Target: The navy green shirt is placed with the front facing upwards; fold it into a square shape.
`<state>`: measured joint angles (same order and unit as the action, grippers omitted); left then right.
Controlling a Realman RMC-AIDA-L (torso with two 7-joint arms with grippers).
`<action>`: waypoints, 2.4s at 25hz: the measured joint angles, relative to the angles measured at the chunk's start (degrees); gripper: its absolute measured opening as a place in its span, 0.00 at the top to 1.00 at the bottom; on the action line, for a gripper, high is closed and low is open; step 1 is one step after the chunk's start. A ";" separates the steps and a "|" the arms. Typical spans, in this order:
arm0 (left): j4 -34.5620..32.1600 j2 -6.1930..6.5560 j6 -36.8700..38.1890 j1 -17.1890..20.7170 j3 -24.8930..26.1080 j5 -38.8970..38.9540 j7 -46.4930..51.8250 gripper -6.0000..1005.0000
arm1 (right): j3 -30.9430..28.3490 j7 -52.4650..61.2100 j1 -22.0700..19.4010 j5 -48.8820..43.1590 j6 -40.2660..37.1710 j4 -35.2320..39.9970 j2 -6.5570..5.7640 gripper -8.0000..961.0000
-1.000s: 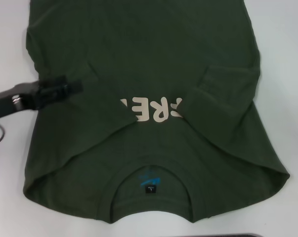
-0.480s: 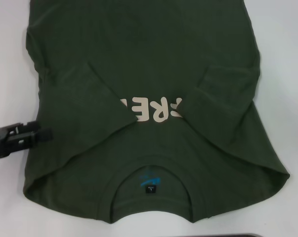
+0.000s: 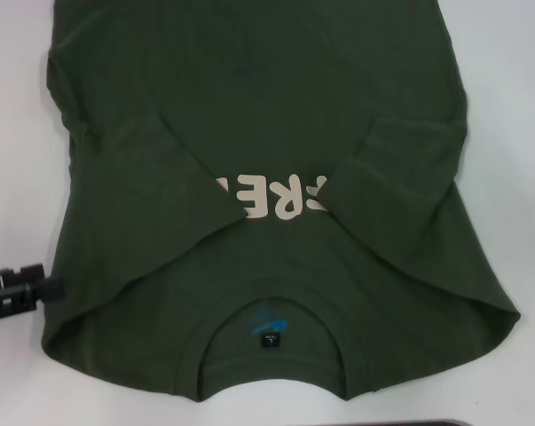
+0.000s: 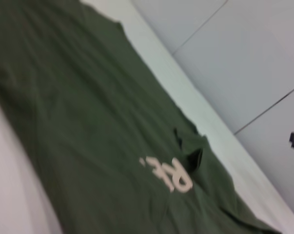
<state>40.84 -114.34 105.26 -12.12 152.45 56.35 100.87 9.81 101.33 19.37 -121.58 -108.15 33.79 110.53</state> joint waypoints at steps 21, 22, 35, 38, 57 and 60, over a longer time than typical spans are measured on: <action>-0.33 0.85 -2.61 -0.39 0.10 -7.52 3.89 0.26 | -0.05 0.70 -0.39 0.03 0.15 0.05 -0.58 0.25; -0.33 0.85 -2.77 -0.44 0.08 -7.75 3.95 0.26 | -0.06 0.71 -0.39 0.03 0.14 0.05 -0.62 0.25; -0.50 0.73 -4.46 -1.38 -0.57 -9.66 5.72 0.26 | -0.15 0.71 -0.14 0.03 0.23 0.05 -0.76 0.27; -0.51 0.55 -4.48 -1.86 -0.60 -10.99 6.13 0.26 | -0.20 0.70 -0.07 0.03 0.23 0.05 -0.77 0.29; -0.50 0.02 -4.10 -4.36 -0.66 -12.84 6.76 0.26 | -0.85 0.78 -0.39 0.02 0.22 0.05 -0.86 0.32; -0.50 0.03 -4.34 -4.42 -0.66 -13.05 6.79 0.27 | -0.85 0.79 -0.29 0.02 0.23 0.05 -0.86 0.32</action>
<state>40.34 -114.30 100.93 -16.55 151.79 43.29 107.66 8.96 102.12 19.09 -121.55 -107.91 33.84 109.67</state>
